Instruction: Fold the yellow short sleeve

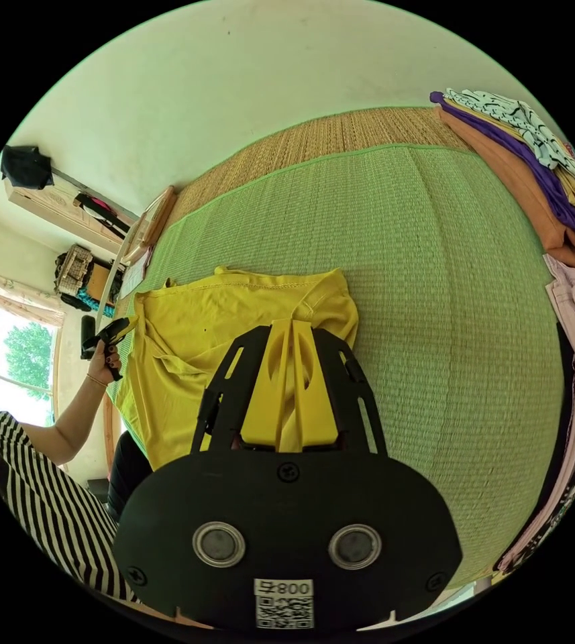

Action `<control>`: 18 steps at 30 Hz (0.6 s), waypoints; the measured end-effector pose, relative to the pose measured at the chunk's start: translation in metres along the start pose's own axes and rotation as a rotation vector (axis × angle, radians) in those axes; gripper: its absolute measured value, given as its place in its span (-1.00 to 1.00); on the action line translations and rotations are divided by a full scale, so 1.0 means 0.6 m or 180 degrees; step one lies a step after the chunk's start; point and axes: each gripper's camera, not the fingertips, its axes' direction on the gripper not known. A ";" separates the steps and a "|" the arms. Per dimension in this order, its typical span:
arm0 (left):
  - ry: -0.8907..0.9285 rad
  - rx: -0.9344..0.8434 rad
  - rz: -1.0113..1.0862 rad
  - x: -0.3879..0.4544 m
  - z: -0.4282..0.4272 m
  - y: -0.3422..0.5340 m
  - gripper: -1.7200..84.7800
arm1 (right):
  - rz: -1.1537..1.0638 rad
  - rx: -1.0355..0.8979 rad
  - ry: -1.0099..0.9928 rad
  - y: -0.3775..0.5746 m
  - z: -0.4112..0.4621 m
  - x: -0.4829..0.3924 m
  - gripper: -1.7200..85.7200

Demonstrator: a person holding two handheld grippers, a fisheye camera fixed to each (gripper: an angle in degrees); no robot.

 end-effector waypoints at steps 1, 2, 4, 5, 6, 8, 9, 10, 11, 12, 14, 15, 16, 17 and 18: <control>0.0059 0.0031 -0.0012 -0.004 -0.001 0.004 -0.94 | 0.0004 0.0009 -0.0013 0.002 0.001 0.002 -0.96; 0.0084 0.0043 -0.0019 -0.005 -0.001 0.005 -0.94 | 0.0011 0.0023 -0.0037 0.006 0.004 0.005 -0.96; 0.0177 0.0116 -0.0030 -0.010 -0.005 0.012 -0.94 | 0.0027 0.0060 -0.0088 0.012 0.006 0.012 -0.96; 0.0205 0.0135 -0.0027 -0.010 -0.006 0.013 -0.94 | 0.0045 0.0093 -0.0141 0.016 0.007 0.018 -0.96; 0.0259 0.0167 -0.0019 -0.011 -0.007 0.015 -0.95 | 0.0068 0.0132 -0.0213 0.019 0.007 0.024 -0.96; 0.0295 0.0237 -0.0004 -0.012 -0.010 0.015 -0.95 | 0.0099 0.0201 -0.0324 0.024 0.007 0.033 -0.96; 0.0304 0.0276 0.0011 -0.012 -0.012 0.012 -0.95 | 0.0119 0.0244 -0.0371 0.025 0.007 0.039 -0.96; 0.0299 0.0314 0.0017 -0.013 -0.012 0.006 -0.95 | 0.0130 0.0269 -0.0396 0.026 0.007 0.042 -0.96; 0.0297 0.0329 0.0020 -0.014 -0.011 0.003 -0.95 | 0.0151 0.0323 -0.0448 0.026 0.006 0.048 -0.96; 0.0294 0.0352 0.0028 -0.016 -0.008 -0.005 -0.95 | 0.0173 0.0373 -0.0480 0.025 0.006 0.054 -0.96; 0.0248 0.0370 0.0034 -0.020 0.000 -0.018 -0.95 | 0.0207 0.0441 -0.0471 0.023 0.009 0.062 -0.96; 0.0191 0.0373 0.0038 -0.023 0.008 -0.026 -0.95 | 0.0236 0.0476 -0.0453 0.021 0.014 0.068 -0.96; 0.0127 0.0357 0.0023 -0.028 0.016 -0.034 -0.95 | 0.0255 0.0488 -0.0452 0.020 0.017 0.072 -0.96; 0.0108 0.0357 0.0002 -0.031 0.021 -0.038 -0.95 | 0.0293 0.0487 -0.0486 0.018 0.026 0.080 -0.96; 0.0120 0.0340 -0.0039 -0.040 0.031 -0.043 -0.94 | 0.0321 0.0464 -0.0520 0.016 0.038 0.086 -0.96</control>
